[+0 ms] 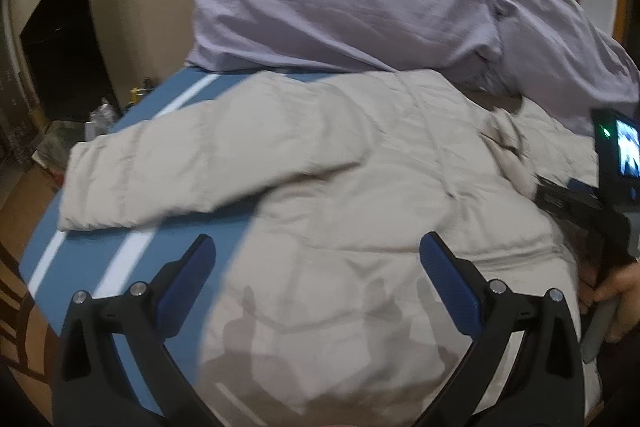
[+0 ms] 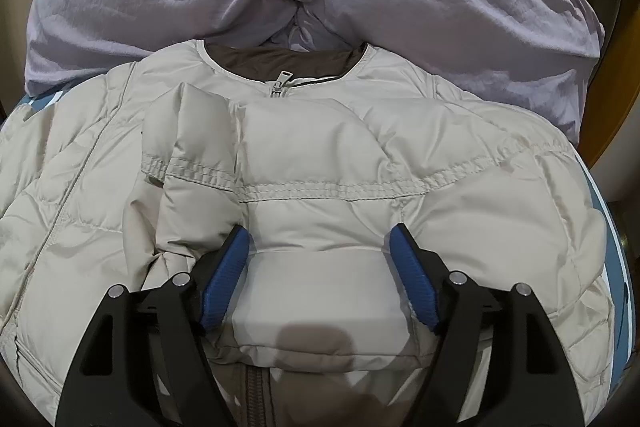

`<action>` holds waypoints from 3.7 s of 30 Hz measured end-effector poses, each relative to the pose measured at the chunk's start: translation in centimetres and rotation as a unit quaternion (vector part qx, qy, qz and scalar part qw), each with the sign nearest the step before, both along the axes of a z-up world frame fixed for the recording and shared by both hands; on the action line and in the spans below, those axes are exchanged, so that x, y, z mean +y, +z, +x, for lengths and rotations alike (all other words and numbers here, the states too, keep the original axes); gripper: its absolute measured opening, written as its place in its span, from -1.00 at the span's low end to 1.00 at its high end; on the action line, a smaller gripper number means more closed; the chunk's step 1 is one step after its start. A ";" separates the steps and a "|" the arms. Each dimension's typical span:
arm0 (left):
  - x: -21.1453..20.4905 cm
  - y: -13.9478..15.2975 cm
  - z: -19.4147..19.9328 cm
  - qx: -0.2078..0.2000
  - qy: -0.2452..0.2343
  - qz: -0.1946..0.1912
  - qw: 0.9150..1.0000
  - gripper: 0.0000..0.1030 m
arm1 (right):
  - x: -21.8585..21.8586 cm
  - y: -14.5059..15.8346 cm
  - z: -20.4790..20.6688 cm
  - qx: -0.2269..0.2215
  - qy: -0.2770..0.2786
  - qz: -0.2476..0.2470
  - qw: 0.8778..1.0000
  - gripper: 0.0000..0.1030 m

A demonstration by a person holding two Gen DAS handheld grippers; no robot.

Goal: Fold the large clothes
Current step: 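Move the left gripper to the other sleeve cuff and grasp it, then carry the sleeve across the jacket front with the left gripper and release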

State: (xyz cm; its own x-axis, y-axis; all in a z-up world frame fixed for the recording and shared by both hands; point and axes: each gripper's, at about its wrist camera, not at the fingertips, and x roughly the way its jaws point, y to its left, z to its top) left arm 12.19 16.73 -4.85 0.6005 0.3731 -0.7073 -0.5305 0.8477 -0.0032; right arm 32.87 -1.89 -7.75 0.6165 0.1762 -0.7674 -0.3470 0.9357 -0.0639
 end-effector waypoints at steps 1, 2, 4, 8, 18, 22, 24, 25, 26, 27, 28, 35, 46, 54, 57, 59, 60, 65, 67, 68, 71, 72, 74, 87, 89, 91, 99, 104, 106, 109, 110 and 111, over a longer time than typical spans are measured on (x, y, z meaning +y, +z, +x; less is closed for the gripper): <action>0.6 0.1 -0.2 -0.001 0.006 0.001 1.000 0.96 | 0.0 0.0 0.0 0.000 0.000 0.001 1.000 0.46; 1.2 0.2 -0.5 -0.002 0.012 0.001 1.000 0.96 | 0.0 0.0 0.0 0.001 0.000 0.002 1.000 0.46; 2.6 0.3 -1.0 -0.002 0.026 0.004 1.000 0.96 | -0.1 0.0 0.0 0.001 0.000 0.003 1.000 0.46; 5.5 0.2 -1.8 -0.001 0.051 0.008 0.999 0.96 | -0.1 0.0 0.0 0.001 -0.001 0.003 1.000 0.47; 14.1 -1.2 -3.5 0.005 0.104 -0.027 0.994 0.96 | -0.1 0.0 0.0 0.001 -0.001 0.004 1.000 0.47; 17.9 -1.2 -4.5 0.003 0.132 -0.035 0.991 0.96 | -0.1 0.0 0.0 0.001 -0.001 0.004 1.000 0.47; 19.5 -1.3 -5.0 0.001 0.146 -0.040 0.989 0.96 | -0.1 0.0 0.0 0.002 -0.002 0.004 1.000 0.47; 20.1 -1.3 -5.1 0.001 0.152 -0.042 0.988 0.96 | -0.1 0.0 0.0 0.001 -0.002 0.004 1.000 0.47; 20.7 -1.3 -5.3 0.001 0.156 -0.044 0.987 0.96 | -0.1 0.0 0.0 0.001 -0.002 0.004 1.000 0.47; 21.4 -1.4 -5.6 0.002 0.162 -0.047 0.986 0.96 | -0.1 0.0 0.0 0.002 -0.002 0.004 1.000 0.47; 22.0 -1.6 -5.7 0.003 0.165 -0.052 0.985 0.96 | -0.1 -0.1 0.0 0.001 -0.002 0.004 1.000 0.47; 25.3 -3.8 -7.3 0.012 0.188 -0.096 0.977 0.96 | -0.1 -0.1 0.0 0.002 -0.002 0.004 1.000 0.47; 26.0 -5.0 -7.6 0.014 0.187 -0.094 0.978 0.96 | -0.1 -0.1 0.0 0.002 -0.002 0.005 1.000 0.47; 26.9 -4.9 -8.5 0.004 0.201 -0.115 0.973 0.96 | 0.0 -0.2 0.0 0.003 -0.002 0.009 1.000 0.47; 26.5 -4.9 -7.8 0.016 0.204 -0.103 0.973 0.91 | 0.1 -0.2 0.0 0.004 -0.003 0.010 1.000 0.47; 26.0 -4.8 -7.4 0.016 0.200 -0.095 0.975 0.56 | 0.0 -0.2 0.0 0.004 -0.004 0.013 1.000 0.47; 25.7 -4.6 -7.1 0.016 0.200 -0.094 0.975 0.45 | 0.0 -0.2 0.0 0.004 -0.004 0.014 1.000 0.47; 25.3 -3.9 -6.7 -0.001 0.202 -0.123 0.972 -0.43 | 0.0 -0.2 -0.1 0.003 -0.005 0.013 1.000 0.47; 25.0 -3.1 -6.6 -0.007 0.201 -0.131 0.971 -0.52 | 0.1 -0.1 -0.1 0.004 -0.005 0.012 1.000 0.47; 24.7 -2.7 -6.4 -0.011 0.199 -0.132 0.971 -0.55 | 0.1 -0.1 0.0 0.005 -0.006 0.011 1.000 0.47; 23.3 -0.5 -5.8 -0.036 0.183 -0.127 0.974 -0.58 | 0.1 0.1 -0.1 0.009 -0.003 0.009 1.000 0.48; 22.6 0.5 -5.4 -0.047 0.173 -0.125 0.976 -0.58 | 0.0 0.2 -0.2 0.011 -0.002 0.009 1.000 0.48; 21.0 2.3 -4.4 -0.064 0.154 -0.117 0.979 -0.59 | -0.2 0.6 -0.5 0.014 0.000 0.011 1.000 0.57; 5.0 10.1 5.4 -0.121 -0.030 -0.093 0.988 -0.62 | -4.6 3.2 -2.7 0.020 0.032 0.040 0.998 0.71; 2.3 10.6 6.8 -0.124 -0.061 -0.091 0.986 -0.62 | -5.4 3.4 -2.9 0.016 0.032 0.040 0.999 0.71; -0.2 10.8 8.0 -0.124 -0.089 -0.090 0.984 -0.62 | -6.5 3.5 -3.0 0.014 0.031 0.041 0.999 0.71; -9.1 8.5 12.6 -0.081 -0.164 -0.106 0.977 -0.63 | -10.4 3.6 -3.3 -0.004 0.012 0.032 0.999 0.71; -12.5 5.2 14.7 -0.037 -0.182 -0.106 0.977 -0.63 | -12.5 2.8 -2.9 -0.002 -0.006 0.028 1.000 0.71; -13.6 3.9 15.6 -0.016 -0.187 -0.098 0.977 -0.63 | -13.1 2.4 -2.6 0.006 -0.012 0.032 0.999 0.71; -15.0 2.3 16.2 0.014 -0.193 -0.081 0.978 -0.60 | -13.8 1.9 -2.4 0.017 -0.019 0.041 0.999 0.71; -15.3 2.1 16.3 0.019 -0.195 -0.075 0.978 -0.57 | -14.0 1.9 -2.3 0.018 -0.019 0.045 0.999 0.71; -15.4 2.1 16.2 0.021 -0.200 -0.070 0.977 -0.55 | -14.1 1.9 -2.3 0.018 -0.019 0.048 0.999 0.71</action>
